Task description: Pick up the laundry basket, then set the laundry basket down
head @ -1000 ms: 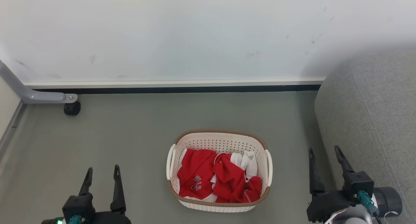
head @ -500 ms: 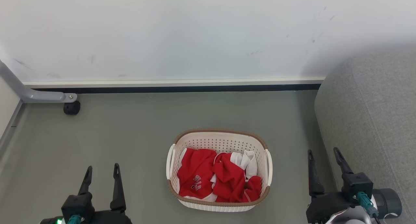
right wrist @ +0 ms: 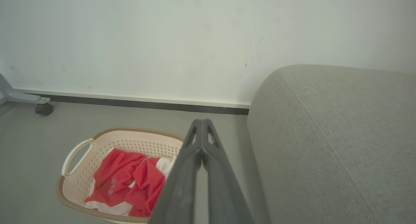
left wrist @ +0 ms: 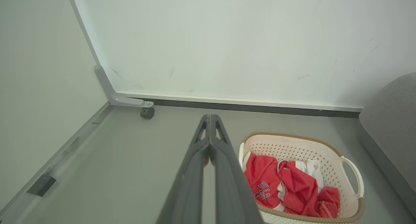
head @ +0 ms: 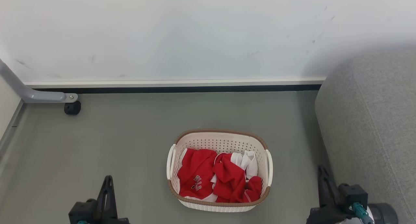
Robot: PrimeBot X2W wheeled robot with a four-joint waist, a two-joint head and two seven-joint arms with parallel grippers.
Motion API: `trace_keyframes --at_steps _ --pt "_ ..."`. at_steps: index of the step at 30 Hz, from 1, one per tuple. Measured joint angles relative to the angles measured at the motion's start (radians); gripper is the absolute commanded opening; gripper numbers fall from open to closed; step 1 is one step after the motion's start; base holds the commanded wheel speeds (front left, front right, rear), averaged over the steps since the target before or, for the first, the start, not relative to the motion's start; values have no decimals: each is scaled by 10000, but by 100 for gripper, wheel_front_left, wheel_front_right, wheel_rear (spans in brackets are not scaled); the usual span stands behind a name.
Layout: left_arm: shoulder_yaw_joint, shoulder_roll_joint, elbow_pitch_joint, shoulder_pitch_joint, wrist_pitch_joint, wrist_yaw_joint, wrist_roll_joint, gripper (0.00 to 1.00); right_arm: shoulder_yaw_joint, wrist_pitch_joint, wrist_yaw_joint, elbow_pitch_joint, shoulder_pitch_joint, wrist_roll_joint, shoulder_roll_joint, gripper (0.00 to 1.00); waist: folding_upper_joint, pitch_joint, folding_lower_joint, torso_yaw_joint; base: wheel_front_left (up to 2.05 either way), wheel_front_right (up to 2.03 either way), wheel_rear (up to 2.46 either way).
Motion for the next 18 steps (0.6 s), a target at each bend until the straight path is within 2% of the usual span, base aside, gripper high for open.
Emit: trace_keyframes --at_steps 6,18 --pt "136 -36 65 17 188 -104 -493 0 -192 90 115 67 38 443 12 0 0 -40 1 -17 0 0 0" --pt "397 -79 123 4 683 -449 -2251 0 -593 531 445 136 32 2598 29 0 0 -144 1 -65 0 0 0"
